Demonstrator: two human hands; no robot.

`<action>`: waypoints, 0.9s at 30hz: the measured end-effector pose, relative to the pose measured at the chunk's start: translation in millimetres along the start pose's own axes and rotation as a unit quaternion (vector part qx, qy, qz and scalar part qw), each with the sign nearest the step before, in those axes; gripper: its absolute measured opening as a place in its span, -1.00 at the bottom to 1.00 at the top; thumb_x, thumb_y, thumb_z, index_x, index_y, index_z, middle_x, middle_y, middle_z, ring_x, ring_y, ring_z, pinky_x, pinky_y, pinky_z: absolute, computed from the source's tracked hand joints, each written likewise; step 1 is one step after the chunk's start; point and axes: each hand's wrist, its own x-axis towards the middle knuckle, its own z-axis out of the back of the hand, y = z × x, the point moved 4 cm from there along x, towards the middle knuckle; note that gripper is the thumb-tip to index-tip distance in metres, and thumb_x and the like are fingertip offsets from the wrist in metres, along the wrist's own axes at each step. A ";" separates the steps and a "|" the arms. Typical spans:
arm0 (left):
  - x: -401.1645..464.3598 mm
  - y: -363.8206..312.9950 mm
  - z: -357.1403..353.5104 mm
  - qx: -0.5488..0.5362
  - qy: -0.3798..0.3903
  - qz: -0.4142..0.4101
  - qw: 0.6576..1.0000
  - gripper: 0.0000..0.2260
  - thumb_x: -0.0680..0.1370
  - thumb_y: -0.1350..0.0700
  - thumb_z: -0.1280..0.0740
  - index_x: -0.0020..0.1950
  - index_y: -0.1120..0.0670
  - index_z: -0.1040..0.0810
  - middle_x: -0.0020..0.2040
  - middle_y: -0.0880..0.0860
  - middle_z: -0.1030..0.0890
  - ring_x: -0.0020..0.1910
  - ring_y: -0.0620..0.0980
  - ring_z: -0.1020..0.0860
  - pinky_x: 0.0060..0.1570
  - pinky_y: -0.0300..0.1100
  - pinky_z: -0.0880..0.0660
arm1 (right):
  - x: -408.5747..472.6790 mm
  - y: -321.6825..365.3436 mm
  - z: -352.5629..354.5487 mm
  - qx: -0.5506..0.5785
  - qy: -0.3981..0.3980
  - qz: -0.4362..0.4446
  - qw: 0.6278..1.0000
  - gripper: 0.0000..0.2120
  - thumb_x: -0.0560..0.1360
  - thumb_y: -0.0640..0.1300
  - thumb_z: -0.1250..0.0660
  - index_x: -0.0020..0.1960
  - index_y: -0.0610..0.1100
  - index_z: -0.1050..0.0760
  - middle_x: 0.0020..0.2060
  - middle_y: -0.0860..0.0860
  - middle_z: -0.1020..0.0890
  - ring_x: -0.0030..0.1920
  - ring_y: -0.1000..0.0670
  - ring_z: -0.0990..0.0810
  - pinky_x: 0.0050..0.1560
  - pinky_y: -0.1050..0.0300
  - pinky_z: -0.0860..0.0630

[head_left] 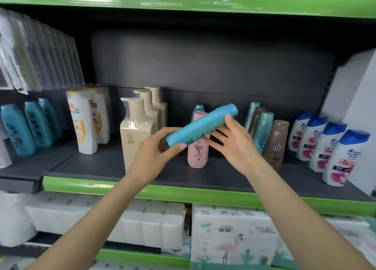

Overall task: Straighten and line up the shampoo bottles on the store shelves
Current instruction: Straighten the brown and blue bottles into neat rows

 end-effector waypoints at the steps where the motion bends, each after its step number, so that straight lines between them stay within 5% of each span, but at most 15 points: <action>1: 0.1 3.7 -2.7 -0.054 0.023 0.038 0.998 -0.78 0.51 0.10 -0.35 0.15 0.01 -0.52 0.03 -0.02 -0.63 -0.02 -0.08 -0.62 0.02 -0.21 -0.56 | -0.5 1.4 0.3 -0.009 0.007 0.006 1.000 -0.75 0.52 -0.02 -0.22 0.13 -0.09 -0.51 0.01 -0.01 -0.69 0.08 -0.02 -0.64 0.10 -0.03 -0.59; 3: -1.7 13.3 -9.4 -0.111 0.062 0.096 0.987 -0.78 0.54 0.07 -0.28 0.17 0.06 -0.50 0.08 0.08 -0.61 0.02 0.04 -0.63 0.06 -0.04 -0.57 | -0.7 4.4 0.2 -0.024 0.016 0.017 0.999 -0.74 0.48 -0.04 -0.25 0.12 -0.11 -0.51 -0.03 0.01 -0.69 0.05 -0.01 -0.65 0.03 0.01 -0.61; 8: 0.1 27.7 -20.6 -0.087 0.094 0.117 0.985 -0.81 0.53 0.12 -0.33 0.14 0.05 -0.50 0.07 0.05 -0.63 0.06 0.01 -0.60 0.10 -0.06 -0.55 | 3.4 11.3 -2.0 -0.145 -0.029 0.055 0.988 -0.83 0.53 -0.16 -0.30 0.10 -0.16 -0.52 -0.11 0.02 -0.70 0.00 -0.03 -0.66 -0.09 0.02 -0.63; 12: 16.0 25.0 -26.4 -0.027 0.088 0.082 0.992 -0.75 0.48 0.20 -0.39 0.14 0.05 -0.49 0.05 0.01 -0.61 0.03 -0.08 -0.58 0.07 -0.21 -0.53 | 8.8 13.2 -6.4 -0.216 -0.064 0.069 0.972 -0.74 0.50 -0.18 -0.37 0.15 -0.23 -0.50 -0.08 -0.06 -0.66 -0.03 -0.01 -0.66 -0.10 -0.01 -0.65; 20: 41.8 20.6 -29.3 0.005 0.052 0.038 0.998 -0.72 0.47 0.18 -0.41 0.15 0.00 -0.47 0.03 0.00 -0.61 0.01 -0.10 -0.59 0.06 -0.18 -0.54 | 20.2 0.8 -6.8 -0.374 -0.075 0.100 0.919 -0.77 0.39 -0.13 -0.48 0.04 -0.10 -0.59 -0.07 -0.05 -0.67 -0.02 -0.05 -0.66 -0.01 -0.16 -0.61; 27: 47.4 21.9 -32.4 0.053 0.027 -0.009 0.998 -0.57 0.44 0.19 -0.43 0.26 -0.02 -0.43 -0.02 -0.04 -0.59 -0.05 -0.16 -0.57 -0.05 -0.34 -0.51 | 22.1 -15.4 3.1 -0.402 -0.093 0.084 0.907 -0.71 0.38 -0.15 -0.49 0.10 -0.08 -0.62 -0.06 0.00 -0.68 -0.02 0.00 -0.66 0.02 -0.13 -0.61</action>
